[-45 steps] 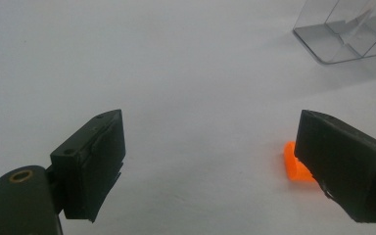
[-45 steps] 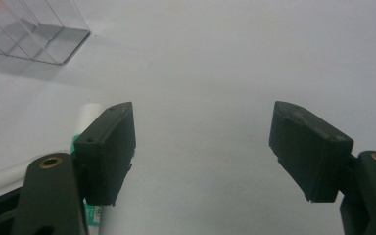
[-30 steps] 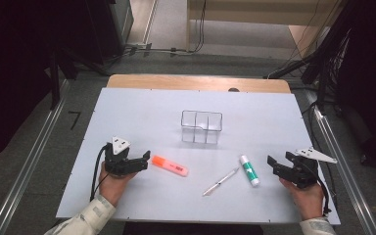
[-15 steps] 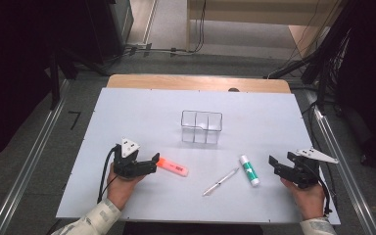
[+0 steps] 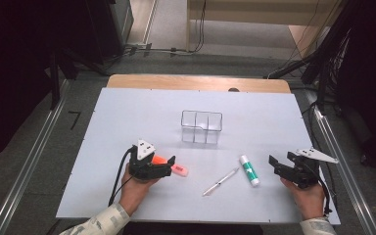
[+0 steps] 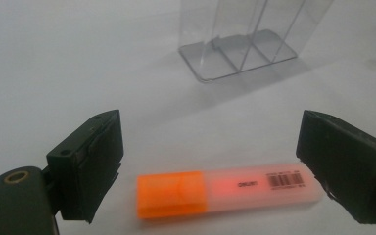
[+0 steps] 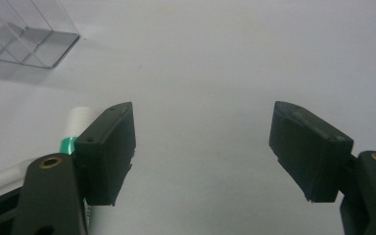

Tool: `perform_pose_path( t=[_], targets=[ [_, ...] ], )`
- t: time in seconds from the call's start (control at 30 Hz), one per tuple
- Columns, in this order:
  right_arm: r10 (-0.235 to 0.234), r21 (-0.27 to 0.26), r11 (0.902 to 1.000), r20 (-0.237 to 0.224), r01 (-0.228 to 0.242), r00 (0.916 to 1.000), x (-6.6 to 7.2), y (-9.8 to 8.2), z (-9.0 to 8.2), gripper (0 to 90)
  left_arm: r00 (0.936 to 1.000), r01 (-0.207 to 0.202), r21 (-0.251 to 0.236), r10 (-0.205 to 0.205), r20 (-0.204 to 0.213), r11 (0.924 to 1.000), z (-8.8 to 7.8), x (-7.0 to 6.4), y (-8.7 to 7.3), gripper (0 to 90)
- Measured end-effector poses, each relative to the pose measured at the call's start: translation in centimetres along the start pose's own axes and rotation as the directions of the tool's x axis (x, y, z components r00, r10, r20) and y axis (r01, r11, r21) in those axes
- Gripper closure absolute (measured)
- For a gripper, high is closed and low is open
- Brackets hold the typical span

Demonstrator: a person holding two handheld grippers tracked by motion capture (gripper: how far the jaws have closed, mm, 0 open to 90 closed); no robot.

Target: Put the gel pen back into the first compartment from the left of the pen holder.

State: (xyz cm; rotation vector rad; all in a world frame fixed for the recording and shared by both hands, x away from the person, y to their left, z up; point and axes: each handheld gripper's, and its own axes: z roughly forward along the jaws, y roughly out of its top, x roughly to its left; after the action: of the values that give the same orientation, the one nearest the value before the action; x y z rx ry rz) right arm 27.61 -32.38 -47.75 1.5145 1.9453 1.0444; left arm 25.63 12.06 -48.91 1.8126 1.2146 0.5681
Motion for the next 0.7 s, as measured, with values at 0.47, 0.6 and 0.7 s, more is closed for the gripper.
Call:
perform_pose_path(
  t=[0.47,0.6,0.7],
  targets=[
    [0.002,-0.009,1.0,0.001,-0.002,1.0,-0.2,0.0,-0.2,23.9,0.9924,-0.082,0.016,0.08,0.093,0.9965,2.7,-5.3,0.1,11.0],
    [-0.001,-0.009,1.0,0.002,0.001,1.0,-0.2,0.0,-0.2,23.9,0.9876,-0.095,0.019,0.092,0.128,0.9953,3.4,-6.7,0.2,11.0],
    [0.001,-0.013,0.9999,0.002,-0.001,1.0,-0.3,0.0,-0.3,23.9,0.9849,-0.1,0.014,0.097,0.143,0.9949,3.7,-7.5,0.3,12.0]
  ],
)
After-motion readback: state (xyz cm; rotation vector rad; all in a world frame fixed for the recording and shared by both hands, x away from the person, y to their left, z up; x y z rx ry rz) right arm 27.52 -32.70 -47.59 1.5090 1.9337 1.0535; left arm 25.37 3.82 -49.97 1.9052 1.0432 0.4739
